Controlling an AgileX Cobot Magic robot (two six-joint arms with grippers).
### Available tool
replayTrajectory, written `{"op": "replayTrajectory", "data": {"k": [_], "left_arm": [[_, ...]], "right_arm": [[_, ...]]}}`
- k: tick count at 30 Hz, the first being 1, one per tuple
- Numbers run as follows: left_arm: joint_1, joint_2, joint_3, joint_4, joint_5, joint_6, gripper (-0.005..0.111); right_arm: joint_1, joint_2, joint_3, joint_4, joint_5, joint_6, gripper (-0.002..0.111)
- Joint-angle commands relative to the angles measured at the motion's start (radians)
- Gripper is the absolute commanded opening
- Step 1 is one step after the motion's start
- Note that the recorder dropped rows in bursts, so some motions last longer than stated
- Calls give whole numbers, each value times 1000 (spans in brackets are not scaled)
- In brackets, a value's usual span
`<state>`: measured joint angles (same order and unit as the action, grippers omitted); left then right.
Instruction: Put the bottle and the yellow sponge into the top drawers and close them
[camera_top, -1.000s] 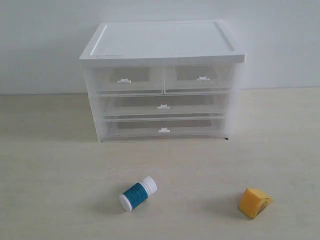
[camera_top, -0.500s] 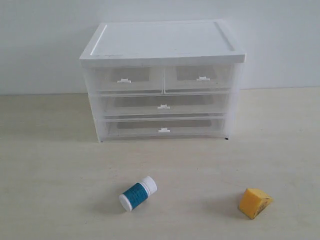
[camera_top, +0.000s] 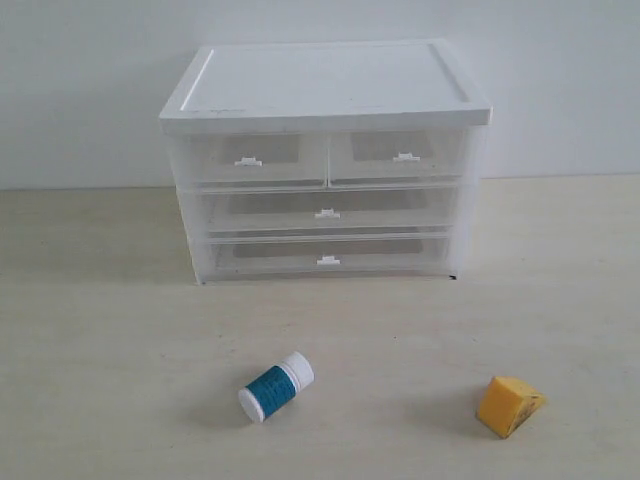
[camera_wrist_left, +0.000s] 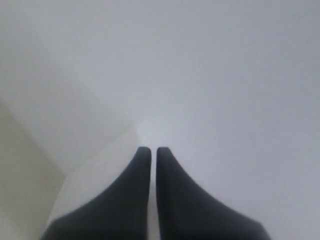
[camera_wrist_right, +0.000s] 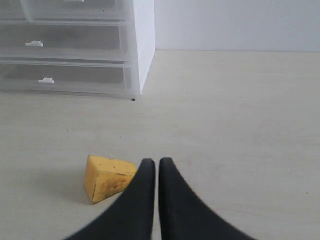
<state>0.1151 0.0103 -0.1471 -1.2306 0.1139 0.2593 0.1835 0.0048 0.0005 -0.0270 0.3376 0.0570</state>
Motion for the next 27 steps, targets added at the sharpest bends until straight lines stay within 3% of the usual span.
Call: {"op": "replayTrajectory", "data": {"k": [1,6,9,20,23,27], "left_arm": [[-8,137,-242,-96,101,181,4],[-8,423,-470,-96,362,317,4],[-8,555,-533,-96,446,427,4],[-8,838,-550,-90,612,482,4],[-8,886,-543,-92,610,521,4],[-8,949,-543,-124,608,537,4]], "right_arm": [[-4,-5,0,-6,-6,-3,0],[-4,-5,0,-6,-6,-3,0],[-4,-5,0,-6,-6,-3,0],[-4,-5,0,-43,-35,-64,0],[-4,-5,0,142,-145,52,0],[-4,-5,0,568,-260,290,0]]}}
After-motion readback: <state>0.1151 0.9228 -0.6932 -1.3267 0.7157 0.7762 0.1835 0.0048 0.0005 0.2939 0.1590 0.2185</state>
